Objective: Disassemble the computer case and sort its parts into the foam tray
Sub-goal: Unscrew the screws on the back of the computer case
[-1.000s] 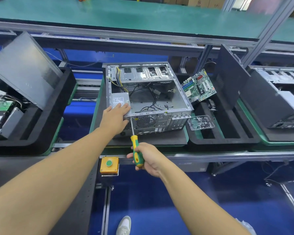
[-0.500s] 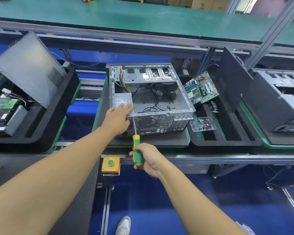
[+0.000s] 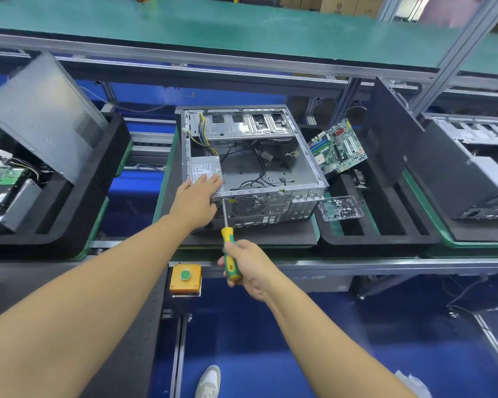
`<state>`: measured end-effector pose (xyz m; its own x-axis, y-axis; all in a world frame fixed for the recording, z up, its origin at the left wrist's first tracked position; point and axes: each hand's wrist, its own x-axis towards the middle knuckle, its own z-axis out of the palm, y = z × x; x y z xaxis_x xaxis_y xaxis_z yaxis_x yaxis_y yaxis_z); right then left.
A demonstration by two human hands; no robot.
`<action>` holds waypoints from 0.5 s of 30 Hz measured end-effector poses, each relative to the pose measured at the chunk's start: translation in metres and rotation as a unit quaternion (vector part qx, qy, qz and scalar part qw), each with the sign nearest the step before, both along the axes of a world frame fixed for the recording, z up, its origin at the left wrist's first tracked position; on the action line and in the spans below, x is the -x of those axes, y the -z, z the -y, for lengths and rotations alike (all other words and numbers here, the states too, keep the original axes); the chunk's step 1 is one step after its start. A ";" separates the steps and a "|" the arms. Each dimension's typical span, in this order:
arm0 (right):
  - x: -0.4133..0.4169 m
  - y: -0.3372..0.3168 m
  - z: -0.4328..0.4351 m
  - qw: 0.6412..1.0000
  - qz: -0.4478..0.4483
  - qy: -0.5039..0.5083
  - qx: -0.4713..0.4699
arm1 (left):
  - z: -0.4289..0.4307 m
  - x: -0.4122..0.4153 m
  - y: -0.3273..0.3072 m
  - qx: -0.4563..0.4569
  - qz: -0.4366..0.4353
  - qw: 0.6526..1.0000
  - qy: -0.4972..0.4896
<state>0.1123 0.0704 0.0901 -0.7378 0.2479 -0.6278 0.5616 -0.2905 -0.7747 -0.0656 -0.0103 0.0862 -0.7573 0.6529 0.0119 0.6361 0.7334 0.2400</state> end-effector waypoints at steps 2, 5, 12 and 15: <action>0.001 0.000 0.001 0.999 -0.016 0.006 -0.029 | 0.000 -0.001 0.000 -0.004 -0.004 1.000 -0.003; 0.004 -0.006 0.004 1.000 0.004 0.010 0.013 | 0.000 -0.001 -0.001 0.001 -0.004 1.000 -0.002; 0.004 -0.003 0.003 0.995 0.018 0.027 0.097 | 0.001 0.000 -0.002 0.005 0.007 1.000 0.006; 0.001 0.003 0.001 0.999 -0.019 0.019 0.041 | 0.002 0.000 0.000 -0.004 0.010 1.000 0.009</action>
